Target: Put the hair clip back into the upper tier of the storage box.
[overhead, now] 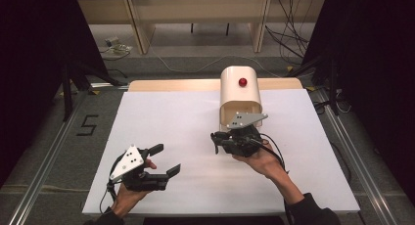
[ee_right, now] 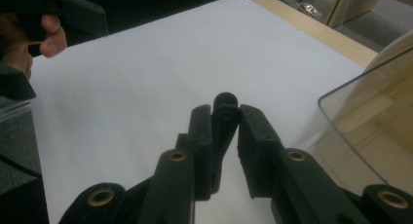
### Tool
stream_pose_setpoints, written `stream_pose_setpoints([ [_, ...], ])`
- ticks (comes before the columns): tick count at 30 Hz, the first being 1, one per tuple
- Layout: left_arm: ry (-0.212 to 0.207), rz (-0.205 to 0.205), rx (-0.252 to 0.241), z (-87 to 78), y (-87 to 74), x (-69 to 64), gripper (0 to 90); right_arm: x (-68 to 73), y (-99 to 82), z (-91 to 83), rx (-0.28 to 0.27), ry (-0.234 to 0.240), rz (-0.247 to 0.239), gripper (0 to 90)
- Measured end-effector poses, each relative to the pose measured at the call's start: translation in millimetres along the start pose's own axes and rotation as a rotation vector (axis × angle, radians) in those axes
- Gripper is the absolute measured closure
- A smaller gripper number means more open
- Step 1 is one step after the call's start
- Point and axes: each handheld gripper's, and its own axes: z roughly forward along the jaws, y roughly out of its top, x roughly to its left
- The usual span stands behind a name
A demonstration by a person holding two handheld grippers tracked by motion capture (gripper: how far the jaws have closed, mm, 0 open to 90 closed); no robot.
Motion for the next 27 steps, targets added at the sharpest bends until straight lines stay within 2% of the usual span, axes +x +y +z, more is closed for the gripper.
stream_pose_setpoints([
  [12, 0.001, 0.0, 0.0, 0.1, 0.1, 0.1, 12.3, -8.5, 13.9, -12.6, -0.036, 0.005, 0.023, 76.8],
  [27, 0.0, 0.0, 0.001, 0.2, 0.0, 0.0, 12.3, -19.8, 27.2, -31.6, -0.093, -0.022, 0.052, 76.8],
])
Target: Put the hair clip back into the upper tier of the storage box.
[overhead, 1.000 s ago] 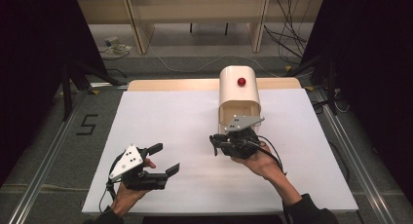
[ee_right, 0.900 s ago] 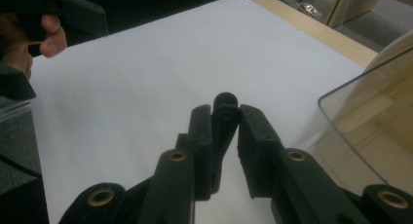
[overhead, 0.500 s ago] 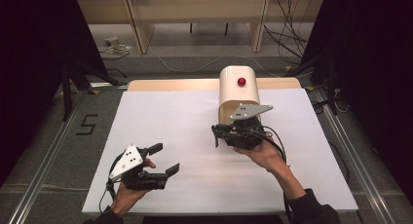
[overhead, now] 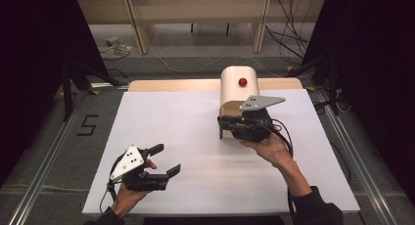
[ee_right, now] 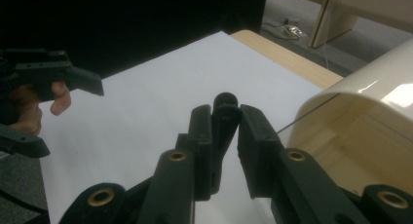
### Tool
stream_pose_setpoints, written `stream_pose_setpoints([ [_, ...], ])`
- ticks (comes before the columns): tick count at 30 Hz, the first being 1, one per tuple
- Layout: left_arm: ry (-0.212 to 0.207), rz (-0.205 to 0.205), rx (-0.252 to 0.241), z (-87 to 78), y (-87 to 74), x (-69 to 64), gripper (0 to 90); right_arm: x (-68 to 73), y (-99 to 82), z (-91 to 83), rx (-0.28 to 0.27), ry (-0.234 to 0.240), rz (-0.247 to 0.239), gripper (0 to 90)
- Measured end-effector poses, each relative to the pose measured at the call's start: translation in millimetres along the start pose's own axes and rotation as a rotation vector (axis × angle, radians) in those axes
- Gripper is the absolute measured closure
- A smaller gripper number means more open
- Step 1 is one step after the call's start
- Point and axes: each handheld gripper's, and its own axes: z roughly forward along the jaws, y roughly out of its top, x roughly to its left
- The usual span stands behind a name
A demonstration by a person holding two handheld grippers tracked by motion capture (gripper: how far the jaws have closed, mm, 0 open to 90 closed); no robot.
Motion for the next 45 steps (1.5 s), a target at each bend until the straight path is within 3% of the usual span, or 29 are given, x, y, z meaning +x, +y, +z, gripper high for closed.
stream_pose_setpoints([
  [19, 0.0, 0.001, 0.0, 0.0, 0.1, -0.2, 12.3, -19.2, 8.1, -25.7, -0.072, -0.066, 0.032, 76.8],
  [45, -0.001, 0.0, -0.001, 0.0, 0.2, -0.3, 12.3, -39.4, 1.7, -32.3, -0.069, -0.125, 0.07, 76.8],
])
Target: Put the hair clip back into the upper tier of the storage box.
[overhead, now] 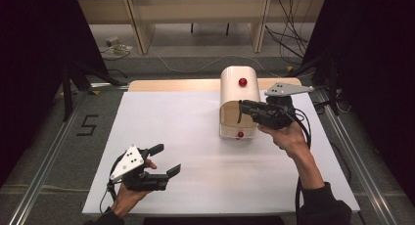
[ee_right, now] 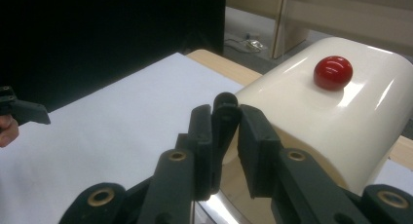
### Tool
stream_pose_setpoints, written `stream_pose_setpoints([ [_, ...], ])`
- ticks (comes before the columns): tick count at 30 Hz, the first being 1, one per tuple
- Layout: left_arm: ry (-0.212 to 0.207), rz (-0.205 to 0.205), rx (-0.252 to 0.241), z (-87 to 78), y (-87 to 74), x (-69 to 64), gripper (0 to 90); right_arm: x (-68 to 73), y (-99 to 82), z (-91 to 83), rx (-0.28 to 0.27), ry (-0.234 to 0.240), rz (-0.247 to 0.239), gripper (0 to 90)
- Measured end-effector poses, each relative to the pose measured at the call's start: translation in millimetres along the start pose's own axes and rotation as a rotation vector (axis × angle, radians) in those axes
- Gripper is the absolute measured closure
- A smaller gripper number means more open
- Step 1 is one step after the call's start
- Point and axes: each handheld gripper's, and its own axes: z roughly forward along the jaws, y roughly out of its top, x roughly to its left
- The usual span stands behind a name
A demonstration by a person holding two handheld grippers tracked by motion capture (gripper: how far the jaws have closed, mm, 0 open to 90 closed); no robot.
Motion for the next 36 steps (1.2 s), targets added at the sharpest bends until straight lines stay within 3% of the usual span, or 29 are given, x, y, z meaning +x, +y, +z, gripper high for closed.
stream_pose_setpoints([
  [36, 0.0, 0.001, -0.001, 0.0, 0.1, -0.1, 12.3, -13.7, -13.7, 14.1, 0.075, -0.051, 0.017, 76.5],
])
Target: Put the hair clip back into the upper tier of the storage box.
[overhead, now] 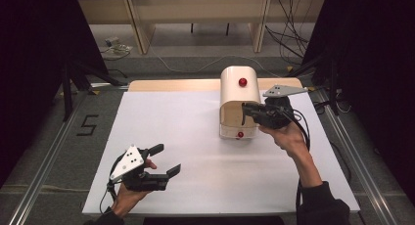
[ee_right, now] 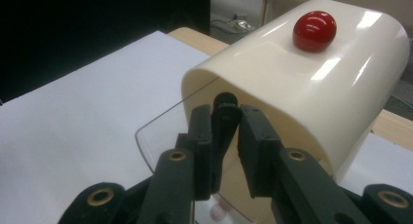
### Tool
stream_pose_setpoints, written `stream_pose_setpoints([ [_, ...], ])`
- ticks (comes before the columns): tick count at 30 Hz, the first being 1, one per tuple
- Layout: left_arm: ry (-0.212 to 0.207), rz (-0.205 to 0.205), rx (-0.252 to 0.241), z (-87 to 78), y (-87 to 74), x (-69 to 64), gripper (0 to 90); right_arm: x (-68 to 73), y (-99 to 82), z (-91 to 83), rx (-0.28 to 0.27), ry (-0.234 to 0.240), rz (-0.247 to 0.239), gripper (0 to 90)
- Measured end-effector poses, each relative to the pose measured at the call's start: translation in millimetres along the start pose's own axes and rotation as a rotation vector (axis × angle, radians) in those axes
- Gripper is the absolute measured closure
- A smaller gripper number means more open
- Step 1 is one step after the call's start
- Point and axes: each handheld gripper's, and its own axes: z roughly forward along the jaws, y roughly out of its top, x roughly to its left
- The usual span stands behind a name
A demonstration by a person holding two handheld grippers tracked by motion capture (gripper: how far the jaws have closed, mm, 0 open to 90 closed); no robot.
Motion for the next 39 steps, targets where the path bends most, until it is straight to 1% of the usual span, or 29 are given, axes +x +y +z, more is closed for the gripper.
stream_pose_setpoints([
  [3, 0.0, 0.0, 0.0, 0.0, 0.0, -0.1, 12.3, 0.1, -0.4, 1.0, 0.007, -0.003, -0.004, 76.1],
  [6, 0.0, 0.0, 0.001, -0.1, 0.0, 0.0, 12.3, -0.4, -0.7, 1.7, 0.008, 0.005, 0.0, 75.6],
  [9, 0.0, 0.0, 0.0, 0.0, 0.0, -0.1, 12.3, 0.2, -0.6, 1.4, 0.004, 0.012, 0.003, 71.6],
  [22, 0.0, 0.0, 0.0, -0.2, 0.1, 0.0, 12.3, 4.7, 0.2, -0.4, -0.013, 0.035, -0.005, 65.2],
  [23, 0.0, 0.0, 0.0, -0.1, 0.1, -0.1, 12.3, 5.4, 0.1, -0.7, -0.013, 0.037, 0.0, 64.5],
  [26, 0.0, 0.0, 0.001, -0.1, 0.1, -0.1, 12.3, 6.5, -0.3, -1.3, -0.021, 0.047, -0.003, 61.6],
  [27, 0.0, 0.0, 0.0, -0.1, 0.1, -0.1, 12.3, 7.6, -0.8, -1.5, -0.026, 0.052, -0.002, 58.8],
  [32, 0.0, -0.002, -0.001, -0.3, 0.1, -0.2, 12.3, 9.3, -3.1, -1.7, -0.031, 0.067, 0.003, 55.7],
  [34, -0.001, 0.0, 0.0, -0.3, 0.1, -0.2, 12.3, 10.9, -5.2, -2.2, -0.036, 0.065, 0.002, 52.5],
  [37, -0.001, -0.001, -0.001, -0.1, 0.2, -0.3, 12.3, 12.1, -7.9, -3.3, -0.051, 0.072, 0.013, 50.3],
  [39, -0.001, -0.001, 0.0, -0.1, 0.2, -0.3, 12.3, 12.3, -8.6, -3.5, -0.054, 0.072, 0.012, 49.2],
])
